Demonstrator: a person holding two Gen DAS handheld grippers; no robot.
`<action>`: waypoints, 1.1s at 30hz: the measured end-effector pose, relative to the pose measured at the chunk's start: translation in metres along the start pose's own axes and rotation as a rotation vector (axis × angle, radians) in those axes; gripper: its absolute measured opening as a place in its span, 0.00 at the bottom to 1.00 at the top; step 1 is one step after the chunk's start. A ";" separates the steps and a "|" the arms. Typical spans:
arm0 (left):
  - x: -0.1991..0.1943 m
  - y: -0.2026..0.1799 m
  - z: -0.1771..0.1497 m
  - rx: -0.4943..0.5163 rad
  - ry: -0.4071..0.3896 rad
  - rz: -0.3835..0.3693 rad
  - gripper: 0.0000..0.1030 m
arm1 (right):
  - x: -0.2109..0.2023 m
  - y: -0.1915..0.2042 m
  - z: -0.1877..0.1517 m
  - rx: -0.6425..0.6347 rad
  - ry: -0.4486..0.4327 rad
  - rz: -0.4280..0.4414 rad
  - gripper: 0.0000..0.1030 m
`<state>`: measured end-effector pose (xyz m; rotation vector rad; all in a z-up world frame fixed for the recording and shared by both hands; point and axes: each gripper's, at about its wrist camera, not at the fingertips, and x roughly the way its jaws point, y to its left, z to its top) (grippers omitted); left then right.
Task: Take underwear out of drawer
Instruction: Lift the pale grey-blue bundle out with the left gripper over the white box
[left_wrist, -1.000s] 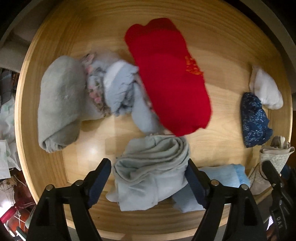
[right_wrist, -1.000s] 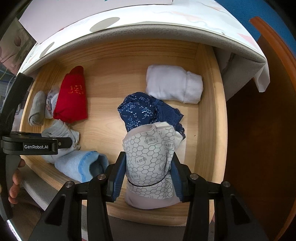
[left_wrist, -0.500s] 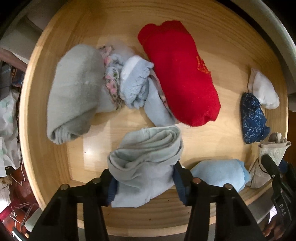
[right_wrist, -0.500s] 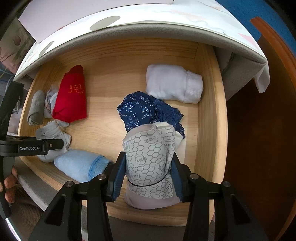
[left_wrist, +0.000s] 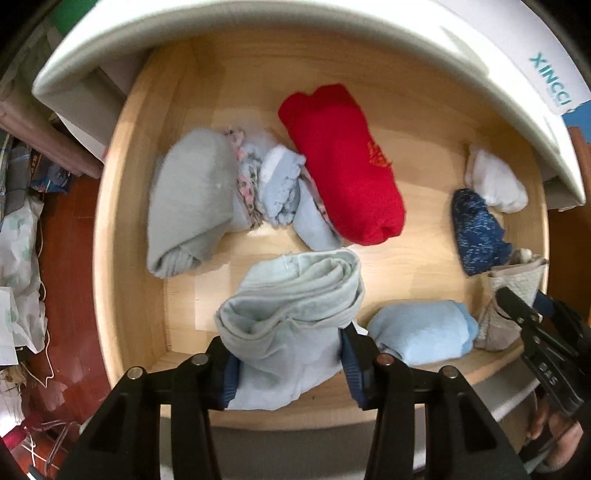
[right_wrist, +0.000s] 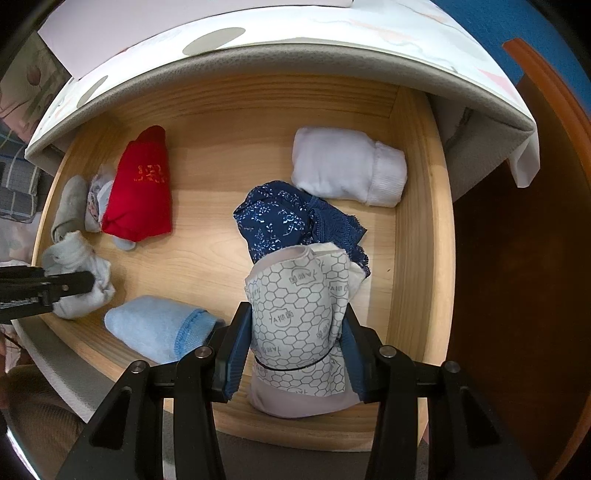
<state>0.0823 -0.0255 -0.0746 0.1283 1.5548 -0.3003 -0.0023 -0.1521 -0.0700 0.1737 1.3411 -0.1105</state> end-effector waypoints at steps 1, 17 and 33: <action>-0.007 0.001 -0.001 0.003 -0.011 -0.007 0.45 | 0.000 0.000 0.000 0.000 0.000 0.000 0.41; -0.145 0.008 0.004 0.088 -0.317 -0.054 0.45 | 0.000 0.000 0.000 -0.003 0.003 -0.010 0.41; -0.285 -0.012 0.099 0.153 -0.681 0.046 0.45 | 0.002 0.008 0.001 -0.033 0.008 -0.054 0.41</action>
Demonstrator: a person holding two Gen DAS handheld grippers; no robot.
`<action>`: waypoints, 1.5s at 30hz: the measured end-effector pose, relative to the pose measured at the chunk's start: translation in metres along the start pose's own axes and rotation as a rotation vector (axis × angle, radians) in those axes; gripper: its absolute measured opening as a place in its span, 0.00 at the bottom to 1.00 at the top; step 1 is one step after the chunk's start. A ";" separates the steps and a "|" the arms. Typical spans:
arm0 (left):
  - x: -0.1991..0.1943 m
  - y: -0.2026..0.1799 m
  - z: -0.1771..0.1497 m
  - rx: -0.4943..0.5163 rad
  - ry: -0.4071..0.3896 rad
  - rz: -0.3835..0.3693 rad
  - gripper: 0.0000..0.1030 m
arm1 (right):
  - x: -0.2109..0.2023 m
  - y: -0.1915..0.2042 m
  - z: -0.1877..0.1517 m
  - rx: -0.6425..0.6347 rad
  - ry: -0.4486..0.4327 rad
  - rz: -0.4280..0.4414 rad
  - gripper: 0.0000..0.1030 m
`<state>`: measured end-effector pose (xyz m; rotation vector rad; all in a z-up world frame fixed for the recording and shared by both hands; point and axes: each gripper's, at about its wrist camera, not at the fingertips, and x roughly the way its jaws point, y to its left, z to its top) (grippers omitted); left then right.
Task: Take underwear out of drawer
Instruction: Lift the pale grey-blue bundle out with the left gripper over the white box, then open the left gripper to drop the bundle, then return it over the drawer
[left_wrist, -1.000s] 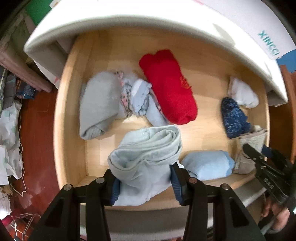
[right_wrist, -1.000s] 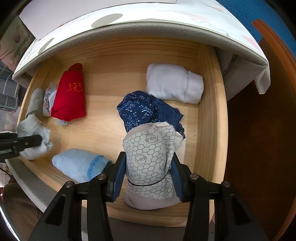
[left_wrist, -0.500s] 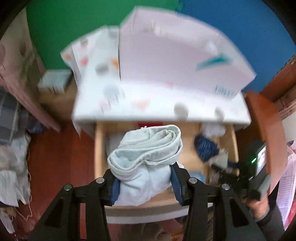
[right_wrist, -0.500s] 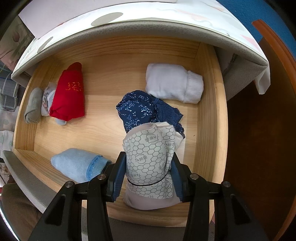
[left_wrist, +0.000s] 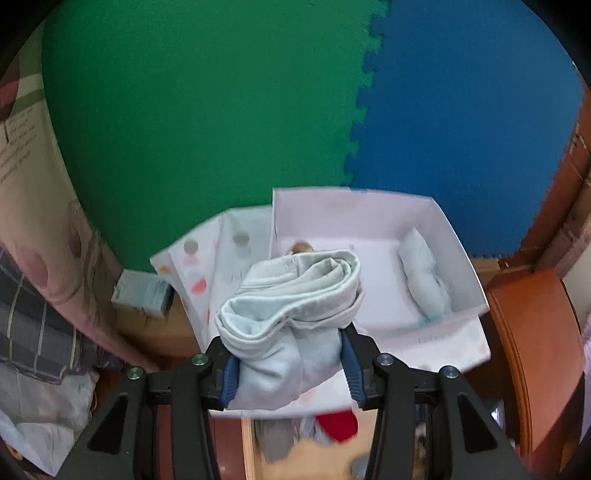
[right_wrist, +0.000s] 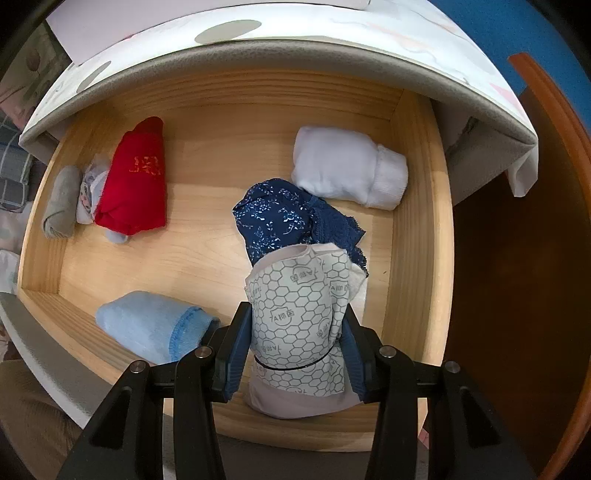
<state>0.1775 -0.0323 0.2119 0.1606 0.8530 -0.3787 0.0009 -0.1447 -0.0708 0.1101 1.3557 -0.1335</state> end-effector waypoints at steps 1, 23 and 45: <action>0.008 -0.002 0.009 0.004 -0.003 0.005 0.45 | 0.001 0.001 0.000 0.001 0.001 0.000 0.41; 0.147 -0.036 0.022 0.064 0.173 0.026 0.46 | 0.000 -0.006 0.004 -0.004 0.008 0.005 0.41; 0.098 -0.035 0.024 0.021 0.158 -0.023 0.62 | 0.002 -0.003 0.005 -0.010 0.012 -0.011 0.41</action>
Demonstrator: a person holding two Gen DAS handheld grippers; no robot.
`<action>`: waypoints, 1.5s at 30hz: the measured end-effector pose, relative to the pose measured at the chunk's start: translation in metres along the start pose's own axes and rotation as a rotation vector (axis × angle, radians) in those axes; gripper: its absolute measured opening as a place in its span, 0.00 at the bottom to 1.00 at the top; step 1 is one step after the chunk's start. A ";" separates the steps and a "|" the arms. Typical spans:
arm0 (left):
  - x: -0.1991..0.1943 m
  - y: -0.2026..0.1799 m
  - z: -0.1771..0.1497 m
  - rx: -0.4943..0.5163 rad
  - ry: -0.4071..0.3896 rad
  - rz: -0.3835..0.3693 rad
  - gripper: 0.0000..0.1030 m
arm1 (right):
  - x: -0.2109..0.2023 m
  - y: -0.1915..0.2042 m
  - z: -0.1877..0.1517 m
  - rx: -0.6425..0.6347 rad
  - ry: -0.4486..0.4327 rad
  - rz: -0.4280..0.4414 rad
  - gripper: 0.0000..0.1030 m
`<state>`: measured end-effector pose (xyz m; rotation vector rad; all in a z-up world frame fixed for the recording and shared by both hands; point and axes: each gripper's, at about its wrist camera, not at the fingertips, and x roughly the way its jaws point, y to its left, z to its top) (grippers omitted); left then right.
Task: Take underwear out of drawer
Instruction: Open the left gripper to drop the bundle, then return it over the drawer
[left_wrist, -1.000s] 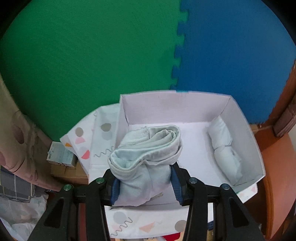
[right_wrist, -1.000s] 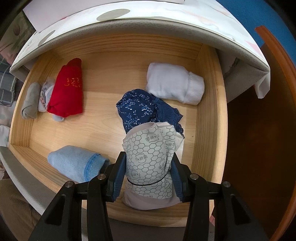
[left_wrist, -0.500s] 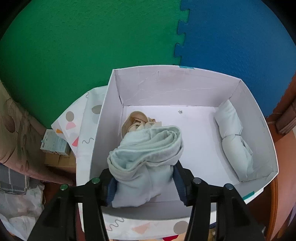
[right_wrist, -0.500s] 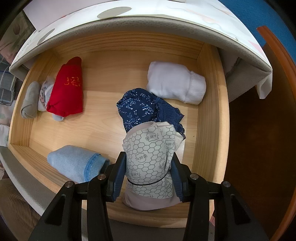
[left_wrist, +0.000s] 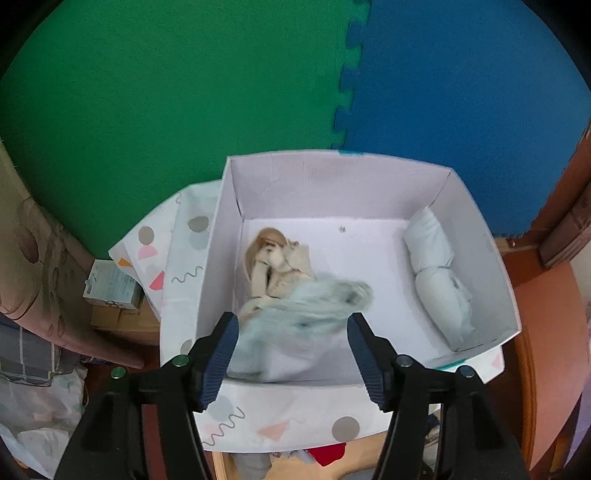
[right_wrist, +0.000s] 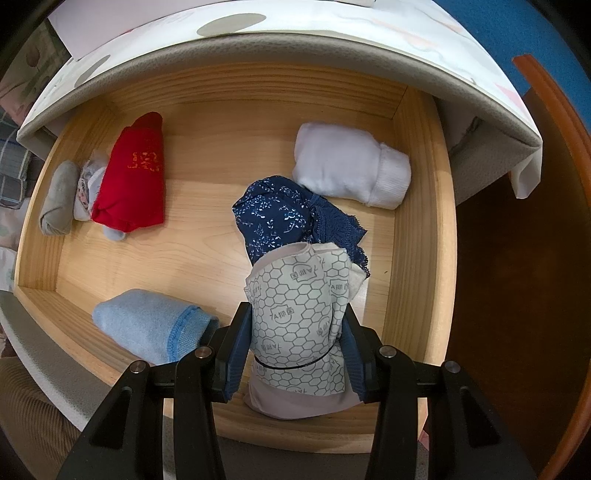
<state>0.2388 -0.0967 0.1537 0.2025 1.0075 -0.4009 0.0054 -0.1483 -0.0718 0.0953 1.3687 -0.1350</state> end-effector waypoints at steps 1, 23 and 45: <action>-0.005 0.001 0.000 -0.002 -0.004 -0.005 0.63 | 0.000 0.000 0.000 -0.001 0.000 -0.002 0.41; -0.043 0.039 -0.155 -0.091 -0.046 0.170 0.63 | 0.001 0.005 -0.002 -0.026 -0.004 -0.038 0.41; 0.025 0.021 -0.263 -0.163 0.062 0.221 0.63 | -0.023 -0.008 -0.007 0.018 -0.081 0.004 0.41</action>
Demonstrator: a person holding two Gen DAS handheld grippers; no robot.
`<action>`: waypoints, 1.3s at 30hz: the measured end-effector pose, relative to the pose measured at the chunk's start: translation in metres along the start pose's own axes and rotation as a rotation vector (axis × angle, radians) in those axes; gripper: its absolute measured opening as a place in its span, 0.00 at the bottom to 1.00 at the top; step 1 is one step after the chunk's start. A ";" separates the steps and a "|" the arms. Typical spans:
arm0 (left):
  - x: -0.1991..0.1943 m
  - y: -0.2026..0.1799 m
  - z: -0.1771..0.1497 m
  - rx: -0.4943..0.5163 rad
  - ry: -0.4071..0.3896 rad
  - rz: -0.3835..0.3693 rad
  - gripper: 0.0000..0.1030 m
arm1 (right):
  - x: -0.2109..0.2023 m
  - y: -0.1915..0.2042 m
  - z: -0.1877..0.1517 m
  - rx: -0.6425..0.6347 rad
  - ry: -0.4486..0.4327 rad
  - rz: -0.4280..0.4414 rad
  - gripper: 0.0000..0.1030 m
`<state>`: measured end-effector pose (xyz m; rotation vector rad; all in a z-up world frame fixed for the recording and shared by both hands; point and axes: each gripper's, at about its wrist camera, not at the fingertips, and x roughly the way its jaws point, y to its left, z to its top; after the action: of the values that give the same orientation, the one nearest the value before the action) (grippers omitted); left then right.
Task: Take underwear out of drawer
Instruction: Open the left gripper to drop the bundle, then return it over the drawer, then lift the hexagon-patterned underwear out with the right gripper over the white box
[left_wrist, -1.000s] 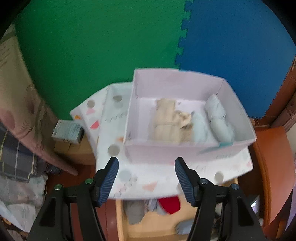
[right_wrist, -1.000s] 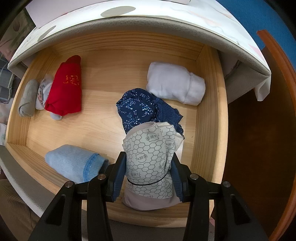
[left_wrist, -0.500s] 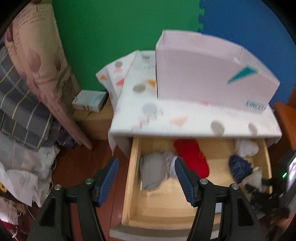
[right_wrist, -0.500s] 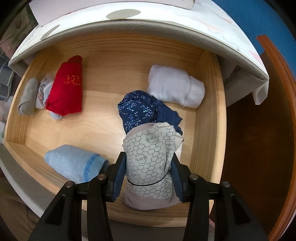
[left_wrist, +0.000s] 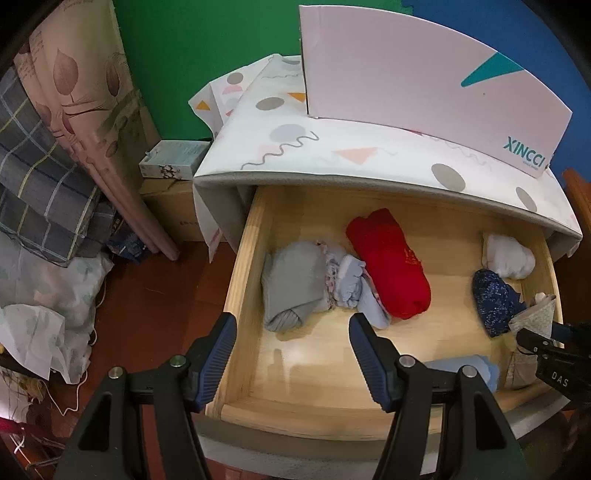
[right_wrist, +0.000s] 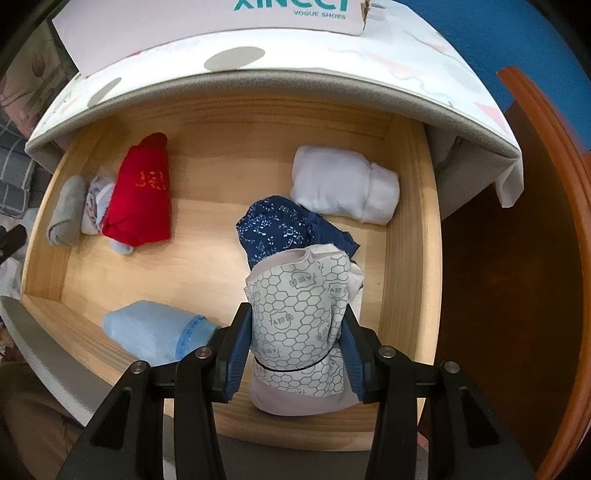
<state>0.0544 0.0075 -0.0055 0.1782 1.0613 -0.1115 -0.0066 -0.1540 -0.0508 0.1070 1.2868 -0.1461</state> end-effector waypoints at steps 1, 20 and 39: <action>0.002 0.001 -0.001 -0.004 0.007 -0.007 0.63 | -0.002 -0.001 0.000 0.002 -0.005 0.001 0.41; 0.015 0.017 -0.003 -0.094 0.066 -0.023 0.63 | -0.094 -0.010 0.035 0.021 -0.162 0.079 0.41; 0.014 0.017 -0.005 -0.093 0.058 -0.027 0.63 | -0.214 0.020 0.178 -0.086 -0.416 0.027 0.41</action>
<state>0.0605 0.0253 -0.0187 0.0833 1.1250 -0.0814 0.1072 -0.1521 0.2043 0.0182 0.8747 -0.0837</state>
